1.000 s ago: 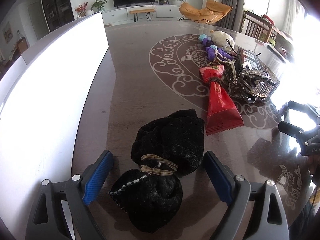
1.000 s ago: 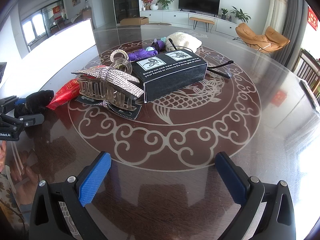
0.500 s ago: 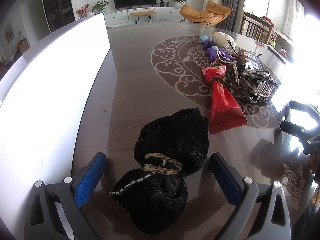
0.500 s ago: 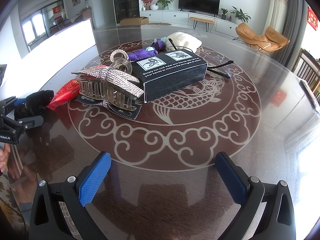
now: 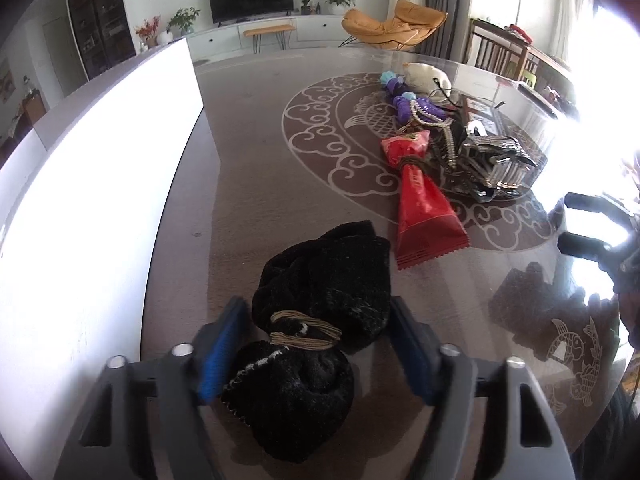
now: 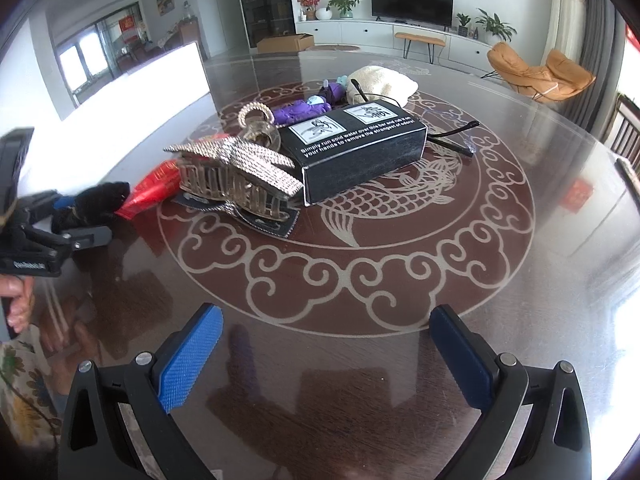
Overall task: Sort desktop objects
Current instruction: 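Close the left gripper on the black pouch and lift it, then carry the pouch toward the white box with left gripper while right gripper grasps the rhinestone bow clip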
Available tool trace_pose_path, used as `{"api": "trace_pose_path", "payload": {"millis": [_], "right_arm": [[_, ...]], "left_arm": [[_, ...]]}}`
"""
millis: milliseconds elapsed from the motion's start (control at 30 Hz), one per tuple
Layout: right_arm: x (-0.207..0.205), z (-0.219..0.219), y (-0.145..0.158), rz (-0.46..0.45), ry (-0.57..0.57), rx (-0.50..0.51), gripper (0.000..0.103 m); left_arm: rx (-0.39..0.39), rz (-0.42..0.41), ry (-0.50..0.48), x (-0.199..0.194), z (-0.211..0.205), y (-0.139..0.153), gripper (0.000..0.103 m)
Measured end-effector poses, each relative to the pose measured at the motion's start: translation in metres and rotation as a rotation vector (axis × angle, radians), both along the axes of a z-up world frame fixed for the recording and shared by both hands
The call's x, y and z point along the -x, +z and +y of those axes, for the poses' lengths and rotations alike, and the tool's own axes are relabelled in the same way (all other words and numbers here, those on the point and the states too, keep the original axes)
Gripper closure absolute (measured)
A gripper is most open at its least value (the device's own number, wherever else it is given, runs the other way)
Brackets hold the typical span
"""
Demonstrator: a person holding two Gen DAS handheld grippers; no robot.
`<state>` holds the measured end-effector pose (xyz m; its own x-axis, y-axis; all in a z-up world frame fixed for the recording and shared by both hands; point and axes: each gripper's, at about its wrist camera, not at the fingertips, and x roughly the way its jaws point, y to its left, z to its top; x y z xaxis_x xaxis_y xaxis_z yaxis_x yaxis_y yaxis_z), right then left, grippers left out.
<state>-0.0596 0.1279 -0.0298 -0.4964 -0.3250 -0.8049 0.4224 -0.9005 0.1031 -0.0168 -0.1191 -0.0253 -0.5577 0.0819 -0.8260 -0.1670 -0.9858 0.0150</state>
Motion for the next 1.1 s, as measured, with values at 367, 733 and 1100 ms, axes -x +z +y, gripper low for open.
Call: {"api": "trace_pose_path", "payload": {"millis": [367,733,1100], "right_arm": [[0.059,-0.065,0.014,-0.146,-0.09,0.246,0.0],[0.028,-0.054,0.03,-0.037,-0.121,0.188,0.024],[-0.049,-0.107,0.122,0.053,0.121,0.334,0.024]], "left_arm": [[-0.061,0.049,0.034,-0.03,0.006,0.0,0.064],[-0.171,0.136,0.029,-0.063,-0.003,0.016,0.066],[-0.354,0.349,0.165,-0.115,-0.08,0.131,0.066]]}}
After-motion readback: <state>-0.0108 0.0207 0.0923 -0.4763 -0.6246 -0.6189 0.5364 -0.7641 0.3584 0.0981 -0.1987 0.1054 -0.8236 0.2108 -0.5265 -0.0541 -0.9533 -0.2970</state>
